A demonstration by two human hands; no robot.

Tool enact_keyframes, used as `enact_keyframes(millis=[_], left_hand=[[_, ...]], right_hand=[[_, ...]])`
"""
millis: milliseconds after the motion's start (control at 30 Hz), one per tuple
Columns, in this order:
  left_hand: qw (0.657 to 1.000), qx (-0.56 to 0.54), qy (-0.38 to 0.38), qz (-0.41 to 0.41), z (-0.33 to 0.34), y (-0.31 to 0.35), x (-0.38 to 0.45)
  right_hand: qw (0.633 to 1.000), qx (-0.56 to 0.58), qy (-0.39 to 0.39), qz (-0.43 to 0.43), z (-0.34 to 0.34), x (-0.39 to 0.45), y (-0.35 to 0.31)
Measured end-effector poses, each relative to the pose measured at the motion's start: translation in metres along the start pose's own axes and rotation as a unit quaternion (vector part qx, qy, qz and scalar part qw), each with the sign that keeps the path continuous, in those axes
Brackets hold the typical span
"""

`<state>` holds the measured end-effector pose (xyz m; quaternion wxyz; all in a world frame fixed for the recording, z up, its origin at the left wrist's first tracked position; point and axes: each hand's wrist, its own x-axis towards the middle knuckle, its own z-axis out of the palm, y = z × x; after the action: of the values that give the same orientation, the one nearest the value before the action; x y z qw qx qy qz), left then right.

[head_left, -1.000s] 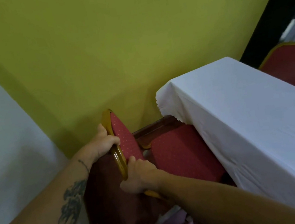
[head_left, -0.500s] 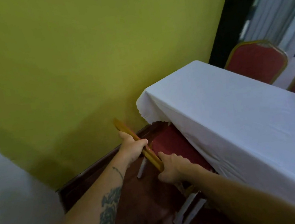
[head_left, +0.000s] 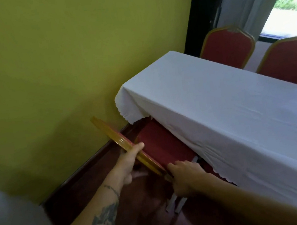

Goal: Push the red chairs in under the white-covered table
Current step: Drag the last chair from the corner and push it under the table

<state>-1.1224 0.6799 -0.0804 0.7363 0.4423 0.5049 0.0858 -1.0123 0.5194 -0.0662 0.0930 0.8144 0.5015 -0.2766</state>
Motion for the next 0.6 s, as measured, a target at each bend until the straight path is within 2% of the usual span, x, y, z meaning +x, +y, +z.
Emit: enact_keyframes(millis=[67, 133, 300, 600], left_hand=[[0.998, -0.007, -0.034, -0.052, 0.019, -0.022, -0.001], [0.998, -0.025, -0.036, -0.052, 0.03, -0.031, -0.001], [1.0, -0.009, -0.008, -0.014, 0.037, -0.035, 0.002], [1.0, 0.002, -0.012, 0.013, 0.059, -0.031, -0.008]], right_hand=[[0.997, -0.05, -0.043, 0.045, 0.009, -0.01, 0.019], [0.994, -0.052, -0.06, 0.077, 0.016, -0.019, 0.034], [0.997, -0.038, -0.004, 0.065, 0.016, -0.02, 0.037], [0.996, -0.001, 0.032, 0.078, -0.008, 0.0, 0.037]])
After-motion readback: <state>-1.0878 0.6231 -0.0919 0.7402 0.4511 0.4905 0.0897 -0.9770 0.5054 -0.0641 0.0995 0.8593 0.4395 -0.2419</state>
